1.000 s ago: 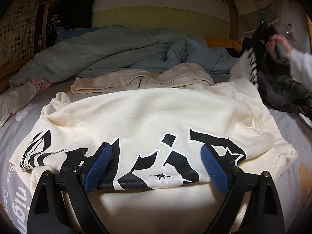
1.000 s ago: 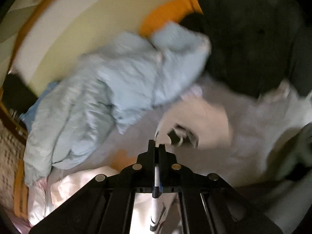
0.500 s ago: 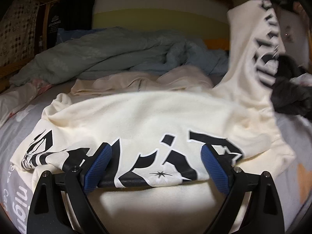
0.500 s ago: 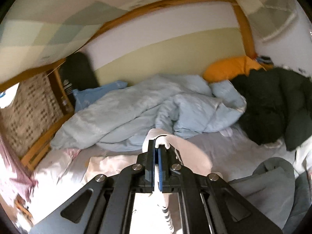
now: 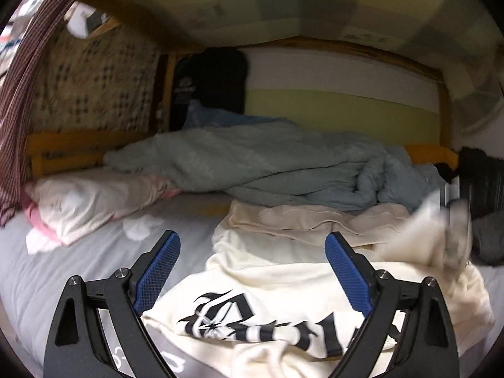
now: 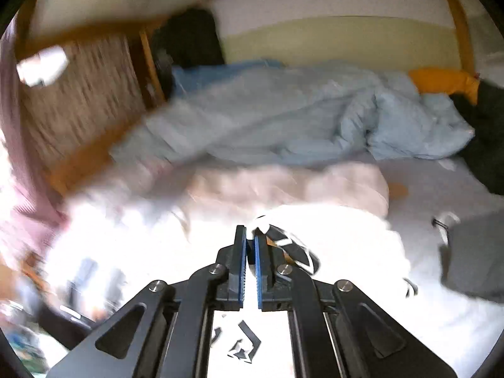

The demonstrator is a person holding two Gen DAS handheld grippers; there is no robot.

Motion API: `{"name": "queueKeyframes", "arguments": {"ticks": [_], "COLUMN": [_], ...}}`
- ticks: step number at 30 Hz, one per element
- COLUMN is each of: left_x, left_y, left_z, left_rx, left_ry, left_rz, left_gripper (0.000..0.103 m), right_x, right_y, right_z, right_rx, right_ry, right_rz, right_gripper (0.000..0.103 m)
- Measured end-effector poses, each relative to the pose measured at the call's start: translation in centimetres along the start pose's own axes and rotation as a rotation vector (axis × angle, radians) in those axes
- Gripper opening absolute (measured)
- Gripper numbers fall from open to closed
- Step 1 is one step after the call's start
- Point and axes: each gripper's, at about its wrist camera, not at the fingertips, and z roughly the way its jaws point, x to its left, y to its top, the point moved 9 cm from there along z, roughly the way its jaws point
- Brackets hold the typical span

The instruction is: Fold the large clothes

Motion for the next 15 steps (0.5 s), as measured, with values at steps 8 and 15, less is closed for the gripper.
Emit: {"name": "queueKeyframes", "arguments": {"ticks": [8, 15], "left_x": [1.1, -3.9], "left_y": [-1.3, -1.1], "left_z": [0.7, -1.6], "left_rx": [0.038, -0.078], "left_ry": [0.125, 0.007], "left_rz": [0.036, 0.206], "left_gripper": [0.093, 0.093], "right_x": [4.7, -1.9], "right_y": [-10.4, -8.8], "right_z": [-0.6, -3.0], "right_rx": [-0.020, -0.099], "right_ry": [0.040, -0.054], "right_rz": [-0.068, 0.042], "right_gripper": [0.066, 0.068]}}
